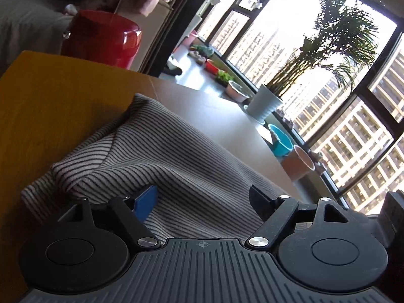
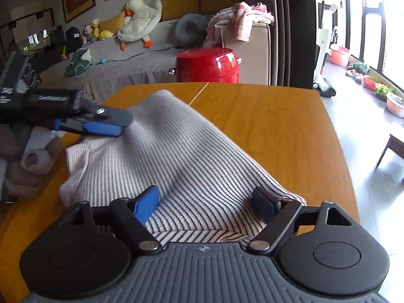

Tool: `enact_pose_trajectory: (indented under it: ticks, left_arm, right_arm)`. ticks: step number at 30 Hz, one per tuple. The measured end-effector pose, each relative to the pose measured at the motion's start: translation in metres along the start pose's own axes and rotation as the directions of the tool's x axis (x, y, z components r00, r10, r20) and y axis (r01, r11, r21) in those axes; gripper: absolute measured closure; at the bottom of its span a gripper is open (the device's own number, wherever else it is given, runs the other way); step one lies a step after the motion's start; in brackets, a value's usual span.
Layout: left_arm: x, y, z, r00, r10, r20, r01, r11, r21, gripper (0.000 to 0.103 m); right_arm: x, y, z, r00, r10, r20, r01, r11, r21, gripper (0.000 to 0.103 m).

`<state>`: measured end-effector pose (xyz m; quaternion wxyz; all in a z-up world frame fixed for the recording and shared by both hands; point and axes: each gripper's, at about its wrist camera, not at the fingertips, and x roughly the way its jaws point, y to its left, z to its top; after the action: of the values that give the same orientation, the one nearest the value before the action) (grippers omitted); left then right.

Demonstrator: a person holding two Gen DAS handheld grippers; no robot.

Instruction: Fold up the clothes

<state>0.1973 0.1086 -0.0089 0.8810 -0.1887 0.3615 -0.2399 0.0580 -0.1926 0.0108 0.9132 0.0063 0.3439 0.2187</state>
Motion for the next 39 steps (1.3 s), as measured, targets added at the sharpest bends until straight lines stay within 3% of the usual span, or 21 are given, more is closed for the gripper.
enact_pose_trajectory:
  ticks: [4,6,10,14,16,18,20,25,33,39]
  left_arm:
    - [0.015,-0.005,0.006,0.999,0.033,0.019,-0.034,0.997,0.074,0.017]
    - [0.019,-0.007,0.01,0.999,0.032,0.017,-0.034,0.995,0.089,0.017]
    - [0.002,-0.001,0.014,0.999,0.038,0.025,-0.039,0.998,0.045,0.013]
    - [-0.038,0.001,0.005,0.996,0.067,0.057,-0.068,0.997,0.028,0.009]
    - [-0.055,0.001,-0.007,0.997,0.064,0.05,-0.064,0.998,0.008,0.01]
    - [-0.067,0.0,-0.021,0.998,0.057,0.027,-0.057,0.998,-0.005,0.017]
    - [-0.073,-0.002,-0.034,0.999,0.052,-0.003,-0.052,0.999,-0.004,0.028]
    - [-0.066,-0.009,-0.058,0.997,0.036,-0.073,-0.033,0.999,0.035,0.034]
    - [-0.031,-0.01,-0.039,0.997,0.036,-0.064,-0.031,0.997,0.069,0.04]
    - [-0.007,-0.003,-0.024,0.998,0.046,-0.05,-0.043,0.997,0.058,0.045]
  right_arm:
    - [-0.006,0.036,-0.009,0.989,0.146,-0.033,-0.147,0.988,-0.039,0.02]
    - [-0.007,0.05,-0.009,0.985,0.167,-0.043,-0.17,0.982,-0.084,0.018]
    - [-0.014,0.059,0.0,0.987,0.157,-0.025,-0.159,0.975,-0.158,0.018]
    - [-0.021,0.047,0.015,0.995,0.09,0.05,-0.08,0.982,-0.173,0.018]
    - [-0.016,0.037,0.019,0.997,0.051,0.062,-0.041,0.987,-0.155,0.024]
    - [-0.007,0.029,0.018,0.998,0.041,0.039,-0.036,0.991,-0.128,0.039]
    - [0.006,0.025,0.011,0.999,0.045,0.004,-0.044,0.991,-0.123,0.042]
    - [0.013,0.017,0.003,0.998,0.055,0.007,-0.054,0.994,-0.096,0.041]
    - [0.01,0.009,-0.002,1.0,0.021,0.023,-0.02,0.997,-0.069,0.031]
    - [0.002,0.012,-0.011,1.0,0.003,0.028,-0.003,1.0,-0.029,0.03]
